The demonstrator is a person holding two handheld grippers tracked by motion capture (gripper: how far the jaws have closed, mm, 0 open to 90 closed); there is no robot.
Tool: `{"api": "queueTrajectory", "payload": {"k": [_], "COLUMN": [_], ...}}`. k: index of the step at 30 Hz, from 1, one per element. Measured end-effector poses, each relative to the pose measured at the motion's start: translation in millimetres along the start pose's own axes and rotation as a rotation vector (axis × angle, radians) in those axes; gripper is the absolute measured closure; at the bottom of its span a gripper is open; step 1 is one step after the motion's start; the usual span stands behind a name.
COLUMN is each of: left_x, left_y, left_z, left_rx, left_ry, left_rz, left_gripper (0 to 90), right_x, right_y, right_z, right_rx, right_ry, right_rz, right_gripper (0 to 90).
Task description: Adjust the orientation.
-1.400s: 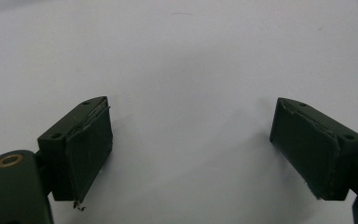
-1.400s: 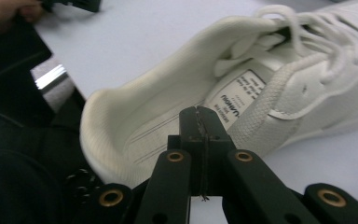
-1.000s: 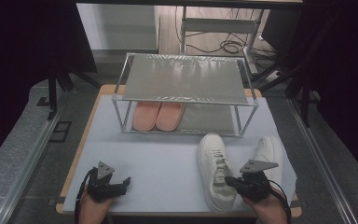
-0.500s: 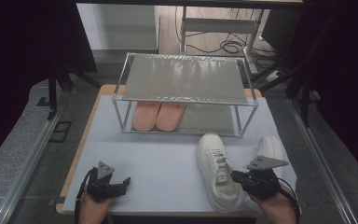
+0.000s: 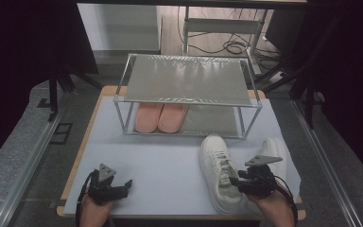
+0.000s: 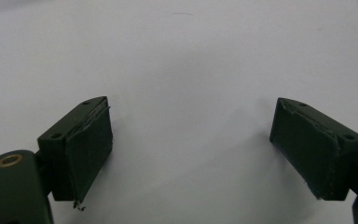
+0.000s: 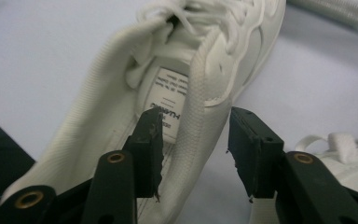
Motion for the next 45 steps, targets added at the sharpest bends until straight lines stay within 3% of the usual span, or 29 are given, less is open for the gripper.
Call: {"api": "queueTrajectory", "payload": {"k": [6,18,26,30,34,45], "left_x": [0.0,0.0,0.0,0.0,-0.1,0.0], "left_y": [0.0,0.0,0.0,0.0,0.0,0.1], "left_z": [0.0,0.0,0.1,0.1,0.0,0.2], "left_rx": [0.000,0.000,0.000,0.000,0.000,0.000], "left_ry": [0.000,0.000,0.000,0.000,0.000,-0.001], "left_rz": [0.000,0.000,0.000,0.001,0.001,0.001], "left_gripper": [12.9,12.9,12.9,12.9,12.9,13.0], "right_x": [5.6,13.3,9.3,8.8,7.6,-4.0], "right_y": [-10.8,-2.3,-4.3,-3.2,-0.3,0.9], "right_z": [2.0,6.2,6.4,1.6,-2.6,0.5], "right_rx": [-0.006,-0.033,-0.022,-0.018,-0.083,-0.206], "right_ry": [-0.001,-0.015,-0.031,-0.059,-0.103,-0.147], "right_rz": [0.051,0.092,0.133,0.126,0.089,0.033], "right_gripper": [54.7,60.8,76.7,82.0,83.5,84.1]}}
Point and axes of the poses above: each handheld gripper's, and its own axes: y roughly backward along the jaws, x roughly out of its underside, z roughly to its left, the point moved 6 cm from there along -y, roughly forward along the jaws, and after that the axes turned 11 degrees about y, right-handed, at the moved point
